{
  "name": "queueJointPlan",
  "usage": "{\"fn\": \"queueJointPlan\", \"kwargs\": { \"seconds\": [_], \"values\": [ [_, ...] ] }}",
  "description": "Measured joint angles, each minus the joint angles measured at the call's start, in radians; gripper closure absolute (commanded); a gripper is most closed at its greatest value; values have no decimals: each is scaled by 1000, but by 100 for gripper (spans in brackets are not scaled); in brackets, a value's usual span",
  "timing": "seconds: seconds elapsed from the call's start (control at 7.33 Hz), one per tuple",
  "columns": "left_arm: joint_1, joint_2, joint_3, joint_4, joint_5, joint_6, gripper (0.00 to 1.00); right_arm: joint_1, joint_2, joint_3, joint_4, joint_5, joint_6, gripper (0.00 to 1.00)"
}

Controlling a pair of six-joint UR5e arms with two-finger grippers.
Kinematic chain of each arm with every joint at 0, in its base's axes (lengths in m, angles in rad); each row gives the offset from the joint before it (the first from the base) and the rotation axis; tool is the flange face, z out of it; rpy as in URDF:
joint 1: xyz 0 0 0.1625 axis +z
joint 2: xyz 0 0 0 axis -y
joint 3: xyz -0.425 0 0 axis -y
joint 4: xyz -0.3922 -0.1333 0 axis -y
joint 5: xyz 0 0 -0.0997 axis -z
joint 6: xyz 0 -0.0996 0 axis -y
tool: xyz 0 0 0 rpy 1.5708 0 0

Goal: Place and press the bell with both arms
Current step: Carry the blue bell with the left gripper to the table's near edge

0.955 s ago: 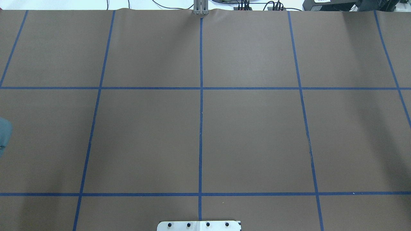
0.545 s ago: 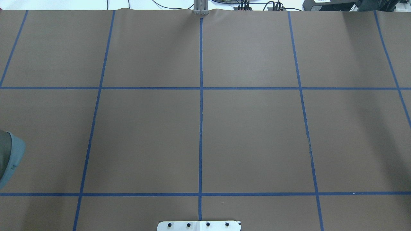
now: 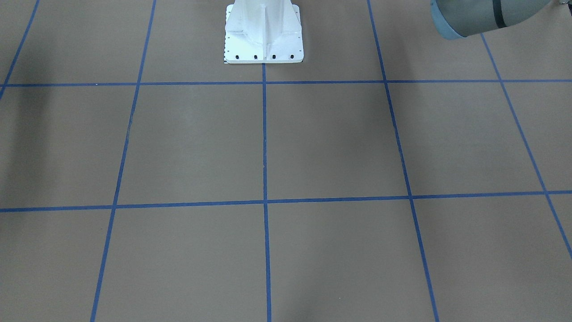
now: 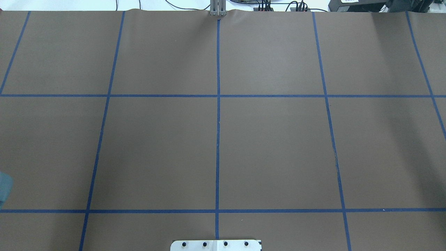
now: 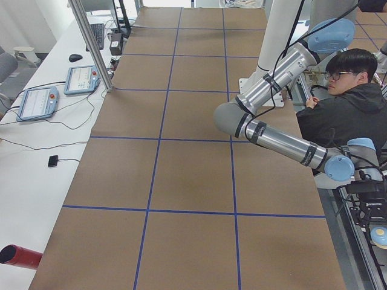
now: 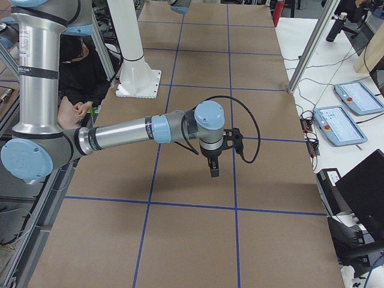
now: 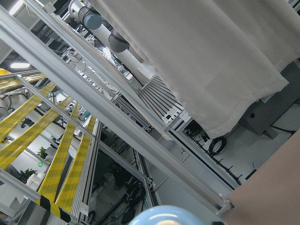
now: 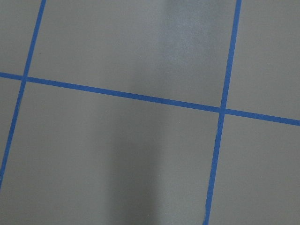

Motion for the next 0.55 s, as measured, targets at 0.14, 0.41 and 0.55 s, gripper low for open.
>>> {"fn": "queueJointPlan", "kwargs": {
  "seconds": [0.14, 0.41, 0.55],
  "values": [
    [0, -62, -23, 119, 14, 96, 100, 0, 0, -2, 1, -3, 0, 0],
    [-4, -171, -70, 345, 76, 297, 100, 0, 0, -3, 1, -6, -2, 0],
    [-6, -215, -97, 449, 114, 387, 100, 0, 0, -4, 2, -7, -1, 0]
  ]
}}
